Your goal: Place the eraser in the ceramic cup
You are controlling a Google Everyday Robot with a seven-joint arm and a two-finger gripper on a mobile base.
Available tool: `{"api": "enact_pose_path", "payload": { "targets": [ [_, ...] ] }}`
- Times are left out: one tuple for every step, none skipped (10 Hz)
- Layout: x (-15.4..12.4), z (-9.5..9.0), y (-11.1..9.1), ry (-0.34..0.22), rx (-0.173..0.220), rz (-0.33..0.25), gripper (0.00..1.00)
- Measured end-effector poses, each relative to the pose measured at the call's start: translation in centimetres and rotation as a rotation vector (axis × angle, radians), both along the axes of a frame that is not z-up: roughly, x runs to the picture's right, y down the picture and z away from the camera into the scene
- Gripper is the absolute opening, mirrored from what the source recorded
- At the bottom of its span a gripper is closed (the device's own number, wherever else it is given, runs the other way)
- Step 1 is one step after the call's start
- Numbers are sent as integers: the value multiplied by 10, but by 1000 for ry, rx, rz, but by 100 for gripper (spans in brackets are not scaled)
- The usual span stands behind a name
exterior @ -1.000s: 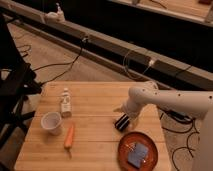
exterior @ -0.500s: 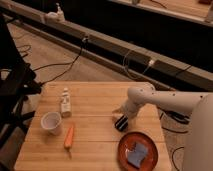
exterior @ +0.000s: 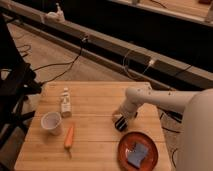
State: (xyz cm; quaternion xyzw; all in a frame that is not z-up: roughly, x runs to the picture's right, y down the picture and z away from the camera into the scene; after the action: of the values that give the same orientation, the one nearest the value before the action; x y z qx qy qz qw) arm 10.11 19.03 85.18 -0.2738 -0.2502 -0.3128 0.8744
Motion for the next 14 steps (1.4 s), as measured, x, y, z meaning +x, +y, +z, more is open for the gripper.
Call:
{"api": "enact_pose_path", "payload": {
  "targets": [
    [-1,0,1,-1,-1,-4,40],
    [-2,0,1,-1,-2,-5,29],
    [-2,0,1,0,-3,-3,20],
    [-1,0,1,5,-4,6,9],
    [-2,-2,-4,8,5,21,2],
    [-4,-4,-11,5,19,41,0],
    [-10,-13,-27,-13,43,78,0],
    [-19,-22,-40,-45,66,109,0],
    [-27,-32,-55,-80,88,140,0],
    [-35,-41,-67,-119,106,171,0],
    [-43,-48,-79,-153,119,206,0],
    [-50,-53,-91,-186,119,247,0],
    [-59,-57,-104,-217,115,290,0],
    [-71,-62,-115,-250,100,332,0]
  ]
}}
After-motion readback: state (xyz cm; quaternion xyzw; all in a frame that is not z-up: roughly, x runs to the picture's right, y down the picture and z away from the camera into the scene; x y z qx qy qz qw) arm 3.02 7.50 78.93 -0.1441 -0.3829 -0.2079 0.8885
